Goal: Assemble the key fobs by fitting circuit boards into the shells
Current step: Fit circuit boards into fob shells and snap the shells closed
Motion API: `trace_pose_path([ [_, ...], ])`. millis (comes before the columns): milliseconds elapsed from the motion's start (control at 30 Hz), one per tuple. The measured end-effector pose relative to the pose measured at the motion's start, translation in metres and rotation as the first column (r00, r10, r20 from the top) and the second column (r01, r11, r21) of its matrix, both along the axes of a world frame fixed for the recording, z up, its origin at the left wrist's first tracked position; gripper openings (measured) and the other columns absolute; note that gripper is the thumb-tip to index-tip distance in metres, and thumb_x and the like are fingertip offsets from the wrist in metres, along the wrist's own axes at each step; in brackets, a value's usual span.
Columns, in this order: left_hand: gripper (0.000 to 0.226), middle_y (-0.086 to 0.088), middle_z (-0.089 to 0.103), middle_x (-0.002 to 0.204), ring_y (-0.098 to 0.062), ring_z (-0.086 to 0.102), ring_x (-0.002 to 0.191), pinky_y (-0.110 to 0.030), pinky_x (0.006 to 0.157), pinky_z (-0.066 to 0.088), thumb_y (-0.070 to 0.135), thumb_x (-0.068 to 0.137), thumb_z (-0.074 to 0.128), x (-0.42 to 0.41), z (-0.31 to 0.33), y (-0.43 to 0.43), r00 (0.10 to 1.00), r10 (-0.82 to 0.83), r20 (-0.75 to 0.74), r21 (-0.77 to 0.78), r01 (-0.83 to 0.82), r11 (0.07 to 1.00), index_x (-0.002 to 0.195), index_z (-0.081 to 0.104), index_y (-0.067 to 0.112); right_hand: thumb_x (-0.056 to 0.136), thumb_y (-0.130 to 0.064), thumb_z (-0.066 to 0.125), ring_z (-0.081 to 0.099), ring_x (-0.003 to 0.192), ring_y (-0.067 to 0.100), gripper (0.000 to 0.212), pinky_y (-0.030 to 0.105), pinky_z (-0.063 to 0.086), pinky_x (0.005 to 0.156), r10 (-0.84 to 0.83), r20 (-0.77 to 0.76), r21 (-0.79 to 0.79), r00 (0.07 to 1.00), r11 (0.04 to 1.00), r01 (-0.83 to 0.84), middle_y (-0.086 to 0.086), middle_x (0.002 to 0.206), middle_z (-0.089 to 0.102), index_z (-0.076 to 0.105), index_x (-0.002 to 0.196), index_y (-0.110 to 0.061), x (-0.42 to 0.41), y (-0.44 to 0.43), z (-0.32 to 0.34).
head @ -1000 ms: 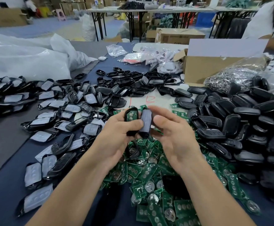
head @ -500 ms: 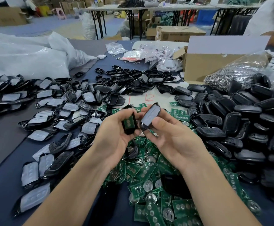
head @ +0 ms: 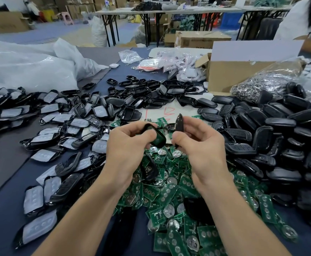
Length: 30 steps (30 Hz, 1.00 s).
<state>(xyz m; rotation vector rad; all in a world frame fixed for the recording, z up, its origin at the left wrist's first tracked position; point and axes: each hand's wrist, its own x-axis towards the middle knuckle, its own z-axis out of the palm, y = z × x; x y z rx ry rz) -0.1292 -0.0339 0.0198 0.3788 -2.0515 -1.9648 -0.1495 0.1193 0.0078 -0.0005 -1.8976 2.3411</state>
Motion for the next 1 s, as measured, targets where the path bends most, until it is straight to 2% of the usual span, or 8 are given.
trace_pose_path([
  [67, 0.023, 0.005, 0.076, 0.071, -0.007, 0.063, 0.058, -0.016, 0.058, 0.051, 0.007, 0.086, 0.079, -0.001, -0.002, 0.0, 1.0, 0.018, 0.022, -0.039, -0.017, 0.999, 0.084, 0.085, 0.029, 0.077, 0.001, 0.084, 0.073, 0.098, 0.005, 0.042, 0.026, 0.058, 0.089, -0.01, -0.077, 0.116, 0.997, 0.993, 0.019, -0.015, 0.098, 0.079, 0.077, 0.098, -0.035, 0.001, -0.001, -0.001],
  [167, 0.022, -0.001, 0.079, 0.075, -0.013, 0.069, 0.06, -0.024, 0.06, 0.057, 0.004, 0.087, 0.077, -0.002, -0.002, 0.0, 0.999, 0.016, 0.037, -0.024, -0.015, 1.0, 0.088, 0.084, 0.025, 0.078, -0.003, 0.082, 0.07, 0.099, -0.006, 0.046, 0.012, 0.054, 0.084, 0.03, -0.149, 0.267, 0.988, 0.964, 0.011, -0.026, 0.099, 0.076, 0.076, 0.103, -0.041, 0.003, -0.005, -0.001],
  [333, 0.024, -0.008, 0.081, 0.083, -0.017, 0.073, 0.062, -0.024, 0.06, 0.06, 0.001, 0.093, 0.068, -0.002, 0.0, -0.004, 0.997, -0.058, 0.051, 0.065, 0.055, 0.996, 0.101, 0.084, 0.018, 0.08, -0.012, 0.077, 0.068, 0.105, -0.007, 0.044, 0.025, 0.058, 0.096, 0.071, -0.178, 0.467, 0.981, 0.884, 0.021, -0.025, 0.107, 0.076, 0.078, 0.117, -0.037, 0.008, -0.011, -0.005],
  [467, 0.023, -0.009, 0.081, 0.085, -0.024, 0.078, 0.068, -0.026, 0.06, 0.061, 0.0, 0.097, 0.065, -0.002, 0.001, -0.006, 0.991, -0.118, 0.067, 0.123, 0.109, 0.986, 0.107, 0.08, 0.015, 0.079, -0.013, 0.074, 0.066, 0.105, -0.008, 0.048, 0.03, 0.058, 0.097, 0.076, -0.213, 0.543, 0.974, 0.838, 0.053, -0.039, 0.099, 0.069, 0.073, 0.117, -0.043, 0.01, -0.011, -0.004],
  [600, 0.021, -0.007, 0.082, 0.087, -0.024, 0.08, 0.076, -0.03, 0.069, 0.065, 0.009, 0.097, 0.069, -0.001, -0.002, -0.004, 0.979, -0.184, 0.087, 0.032, 0.182, 0.983, 0.104, 0.083, 0.023, 0.081, -0.009, 0.074, 0.063, 0.111, -0.006, 0.051, 0.025, 0.053, 0.102, 0.113, -0.245, 0.62, 0.963, 0.782, 0.066, -0.025, 0.111, 0.074, 0.075, 0.12, -0.041, 0.01, -0.009, -0.007],
  [700, 0.019, -0.005, 0.081, 0.084, -0.023, 0.08, 0.074, -0.028, 0.069, 0.064, 0.012, 0.095, 0.073, -0.002, -0.003, -0.005, 0.986, -0.139, 0.09, 0.032, 0.137, 0.99, 0.106, 0.082, 0.025, 0.081, -0.008, 0.076, 0.061, 0.114, -0.007, 0.052, 0.023, 0.052, 0.104, 0.124, -0.25, 0.626, 0.96, 0.778, 0.062, -0.023, 0.115, 0.074, 0.074, 0.123, -0.039, 0.01, -0.009, -0.008],
  [867, 0.021, -0.003, 0.082, 0.086, -0.019, 0.079, 0.075, -0.026, 0.069, 0.063, 0.008, 0.097, 0.068, -0.001, -0.003, -0.006, 0.992, -0.105, 0.074, 0.049, 0.102, 0.994, 0.104, 0.083, 0.022, 0.079, -0.013, 0.075, 0.059, 0.102, -0.02, 0.057, 0.007, 0.047, 0.095, 0.108, -0.26, 0.638, 0.96, 0.765, 0.087, -0.041, 0.095, 0.064, 0.068, 0.126, -0.045, 0.011, -0.011, -0.008],
  [1000, 0.024, -0.008, 0.082, 0.093, -0.022, 0.08, 0.082, -0.027, 0.066, 0.063, 0.003, 0.1, 0.063, 0.001, -0.001, -0.006, 0.98, -0.19, 0.061, 0.133, 0.181, 0.974, 0.107, 0.082, 0.016, 0.079, -0.008, 0.073, 0.065, 0.103, -0.009, 0.063, 0.015, 0.053, 0.094, 0.105, -0.269, 0.643, 0.957, 0.76, 0.097, -0.043, 0.093, 0.062, 0.064, 0.126, -0.049, 0.011, -0.008, -0.005],
])
